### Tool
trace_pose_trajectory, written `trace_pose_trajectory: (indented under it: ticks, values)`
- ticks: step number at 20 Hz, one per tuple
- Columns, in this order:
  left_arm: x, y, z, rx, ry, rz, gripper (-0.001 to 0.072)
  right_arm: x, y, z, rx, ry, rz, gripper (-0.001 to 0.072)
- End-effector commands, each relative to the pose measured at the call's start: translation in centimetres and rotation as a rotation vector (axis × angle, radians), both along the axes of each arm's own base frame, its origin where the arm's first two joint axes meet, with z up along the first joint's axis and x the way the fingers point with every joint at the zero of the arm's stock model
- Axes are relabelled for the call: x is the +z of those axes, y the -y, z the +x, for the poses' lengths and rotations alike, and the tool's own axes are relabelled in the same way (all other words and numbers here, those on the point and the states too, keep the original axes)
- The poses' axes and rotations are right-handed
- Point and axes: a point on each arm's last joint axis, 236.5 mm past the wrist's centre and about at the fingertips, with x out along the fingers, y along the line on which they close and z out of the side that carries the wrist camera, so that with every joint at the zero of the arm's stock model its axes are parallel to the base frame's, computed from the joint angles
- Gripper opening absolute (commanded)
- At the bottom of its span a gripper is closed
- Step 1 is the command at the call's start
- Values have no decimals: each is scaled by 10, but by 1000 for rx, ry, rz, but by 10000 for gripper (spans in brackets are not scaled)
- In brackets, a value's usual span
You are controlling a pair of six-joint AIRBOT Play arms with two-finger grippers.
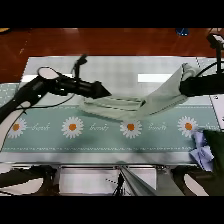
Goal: Fold the shirts.
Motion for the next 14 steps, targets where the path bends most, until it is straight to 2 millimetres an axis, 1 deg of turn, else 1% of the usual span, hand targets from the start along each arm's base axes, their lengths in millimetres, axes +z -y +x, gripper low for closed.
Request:
trace_pose_trajectory:
  ticks: [1, 3, 6, 8, 10, 12, 14]
  values:
    - [-20, 55, -34, -54, -17, 27, 30, 20, -4, -24, -29, 37, -46, 31]
    - [-39, 76, -55, -96, -51, 50, 30, 25, -10, -36, -22, 46, -64, 31]
    - [-61, 100, -85, -159, -88, 73, 29, 33, -22, -54, -9, 52, -53, 31]
    - [-73, 114, -94, -141, -102, 87, 29, 36, -27, -66, -7, 44, -36, 31]
    - [-77, 129, -102, -122, -116, 76, 29, 38, -28, -73, -10, 39, -40, 31]
    - [-80, 144, -110, -99, -139, 56, 29, 38, -30, -76, -10, 33, -32, 32]
    - [-86, 155, -113, -59, -168, 41, 29, 38, -30, -76, -14, 33, -30, 31]
